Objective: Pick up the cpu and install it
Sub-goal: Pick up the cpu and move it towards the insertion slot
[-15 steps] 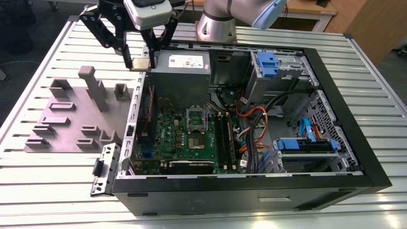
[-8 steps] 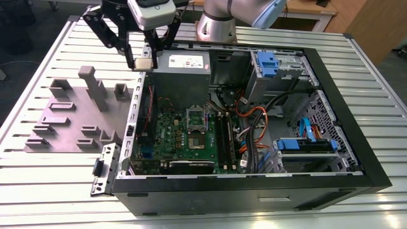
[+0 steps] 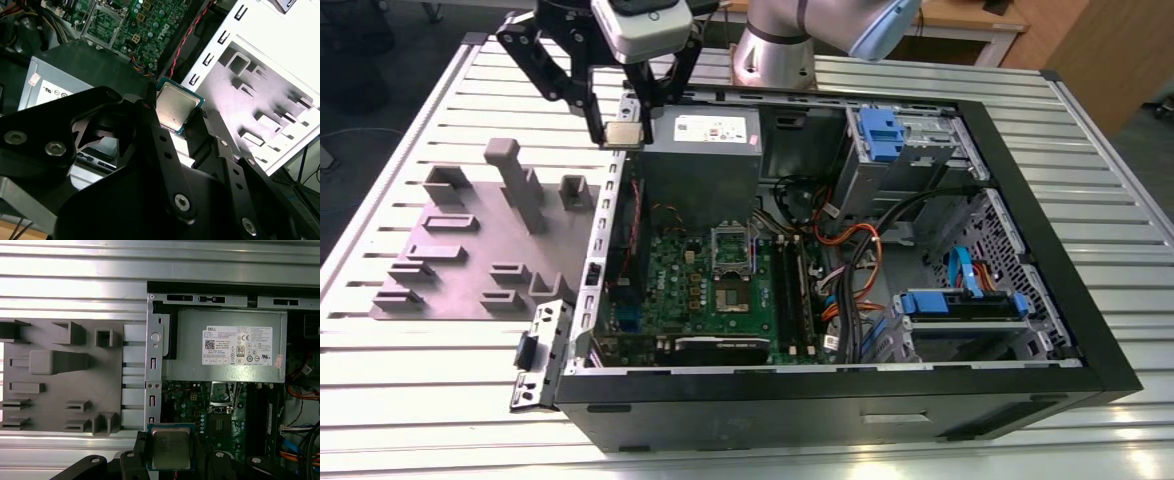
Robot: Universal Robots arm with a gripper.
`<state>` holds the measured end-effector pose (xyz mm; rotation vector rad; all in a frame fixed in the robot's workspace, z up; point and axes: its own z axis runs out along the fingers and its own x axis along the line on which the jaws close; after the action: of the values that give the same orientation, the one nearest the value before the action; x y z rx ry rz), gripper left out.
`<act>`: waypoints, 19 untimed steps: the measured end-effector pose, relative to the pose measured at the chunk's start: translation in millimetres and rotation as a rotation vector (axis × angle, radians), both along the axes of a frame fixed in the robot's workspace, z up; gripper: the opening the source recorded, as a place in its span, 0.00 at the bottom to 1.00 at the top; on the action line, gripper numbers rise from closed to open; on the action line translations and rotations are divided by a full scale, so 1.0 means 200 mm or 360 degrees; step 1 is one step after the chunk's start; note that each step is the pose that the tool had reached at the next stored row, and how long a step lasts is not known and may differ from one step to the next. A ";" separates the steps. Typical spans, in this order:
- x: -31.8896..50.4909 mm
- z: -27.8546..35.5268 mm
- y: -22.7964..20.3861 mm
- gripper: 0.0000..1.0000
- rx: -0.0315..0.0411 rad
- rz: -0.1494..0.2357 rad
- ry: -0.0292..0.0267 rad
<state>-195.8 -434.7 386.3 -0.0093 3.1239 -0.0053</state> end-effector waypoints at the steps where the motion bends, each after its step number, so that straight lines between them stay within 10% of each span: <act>1: 0.001 0.000 0.000 0.47 0.0000 0.0000 0.00001; 19: 0.053 0.000 -0.018 0.47 0.0000 0.0000 0.00001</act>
<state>-185.3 -438.4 386.3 -0.0093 3.1239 -0.0054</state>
